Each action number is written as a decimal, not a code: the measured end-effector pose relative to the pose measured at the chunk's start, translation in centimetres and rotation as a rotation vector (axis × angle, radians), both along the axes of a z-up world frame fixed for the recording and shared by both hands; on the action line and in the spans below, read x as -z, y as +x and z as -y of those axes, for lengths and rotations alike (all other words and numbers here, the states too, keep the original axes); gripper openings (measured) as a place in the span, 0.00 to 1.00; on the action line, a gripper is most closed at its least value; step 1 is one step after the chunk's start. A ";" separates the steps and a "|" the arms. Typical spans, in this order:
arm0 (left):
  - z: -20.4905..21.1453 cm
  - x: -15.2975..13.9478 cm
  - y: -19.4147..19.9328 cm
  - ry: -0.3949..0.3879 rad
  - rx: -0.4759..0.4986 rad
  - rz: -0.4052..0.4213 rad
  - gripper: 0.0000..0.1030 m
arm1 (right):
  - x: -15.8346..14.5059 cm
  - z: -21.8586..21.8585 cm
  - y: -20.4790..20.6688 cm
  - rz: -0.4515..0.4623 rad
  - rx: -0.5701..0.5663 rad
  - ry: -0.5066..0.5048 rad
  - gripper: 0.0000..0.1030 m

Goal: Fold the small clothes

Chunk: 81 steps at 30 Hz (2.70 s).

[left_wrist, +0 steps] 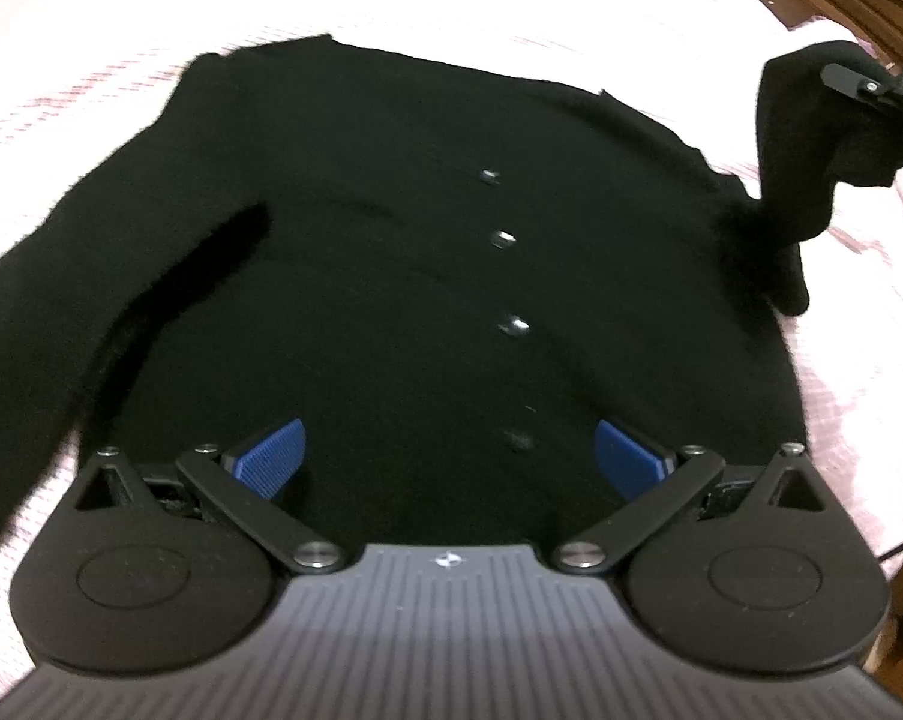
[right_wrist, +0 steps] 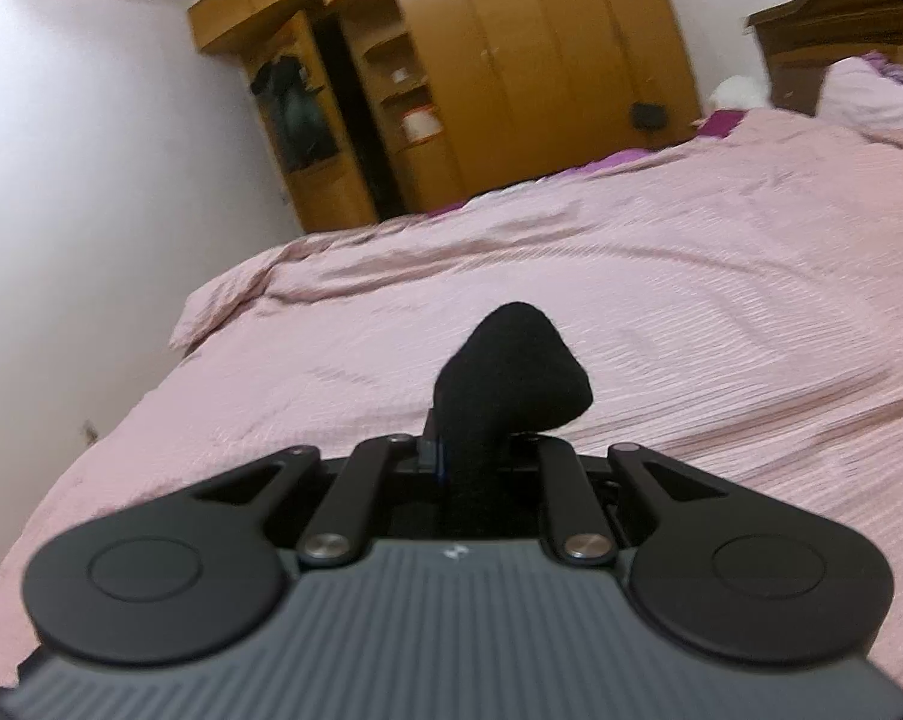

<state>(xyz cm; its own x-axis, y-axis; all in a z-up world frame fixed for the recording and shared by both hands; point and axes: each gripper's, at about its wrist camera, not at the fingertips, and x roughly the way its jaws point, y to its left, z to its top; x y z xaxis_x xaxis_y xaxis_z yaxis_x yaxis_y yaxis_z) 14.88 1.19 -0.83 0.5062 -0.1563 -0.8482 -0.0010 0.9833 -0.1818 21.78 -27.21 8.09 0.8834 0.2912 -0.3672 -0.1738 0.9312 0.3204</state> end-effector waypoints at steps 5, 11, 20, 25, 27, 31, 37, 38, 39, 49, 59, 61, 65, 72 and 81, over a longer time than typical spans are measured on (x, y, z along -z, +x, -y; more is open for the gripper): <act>-1.5 0.3 0.7 0.042 -0.031 0.013 1.00 | 2.2 -4.0 1.8 -0.049 -0.068 -0.015 0.14; -2.6 1.0 1.3 0.040 -0.057 0.002 1.00 | 5.7 -7.0 3.5 -0.134 -0.126 -0.022 0.14; -3.2 1.1 2.1 0.015 -0.069 0.033 1.00 | 8.6 -8.3 3.6 -0.211 -0.180 0.027 0.37; -2.3 0.2 3.1 0.018 -0.047 0.073 1.00 | 7.8 -6.9 2.1 -0.164 -0.195 0.027 0.54; -1.7 -0.3 3.7 0.015 -0.026 0.095 1.00 | 7.3 -5.9 1.6 -0.154 -0.200 0.019 0.54; 0.1 -1.2 5.2 0.026 0.009 0.140 1.00 | 7.1 -3.5 1.0 -0.149 -0.180 0.020 0.54; 3.3 -1.7 7.3 -0.007 0.067 0.168 1.00 | 7.4 0.4 0.5 -0.159 -0.136 0.028 0.54; 4.1 -1.6 7.6 -0.012 0.080 0.169 1.00 | 7.5 0.9 0.5 -0.163 -0.127 0.030 0.54; 4.8 -1.4 7.7 -0.014 0.094 0.168 1.00 | 7.6 1.4 0.4 -0.167 -0.118 0.031 0.54; 13.5 0.1 8.9 0.106 0.222 0.222 1.00 | 9.2 5.6 -0.6 -0.205 0.050 -0.023 0.54; 17.8 3.7 11.4 0.333 0.238 0.322 0.90 | 12.7 5.1 -2.1 -0.254 0.151 0.005 0.54; 16.4 3.4 11.6 0.322 0.192 0.339 0.86 | 12.7 4.9 -2.3 -0.243 0.146 -0.005 0.54; 12.8 2.6 12.0 0.321 0.063 0.362 0.86 | 12.8 5.0 -2.3 -0.237 0.138 0.000 0.54; 6.9 1.2 11.8 0.233 -0.021 0.343 0.87 | 12.7 5.0 -2.4 -0.233 0.129 0.014 0.54; 5.9 1.6 12.1 0.100 -0.011 0.290 0.88 | 11.5 6.0 -1.3 -0.204 0.127 -0.028 0.54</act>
<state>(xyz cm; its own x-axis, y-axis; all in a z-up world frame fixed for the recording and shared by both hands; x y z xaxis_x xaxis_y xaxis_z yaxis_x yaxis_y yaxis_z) 26.99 -4.74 -2.47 0.7306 -0.0721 -0.6789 0.0257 0.9966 -0.0782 20.48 -33.17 -3.38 0.8189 0.1694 -0.5484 0.0115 0.9504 0.3107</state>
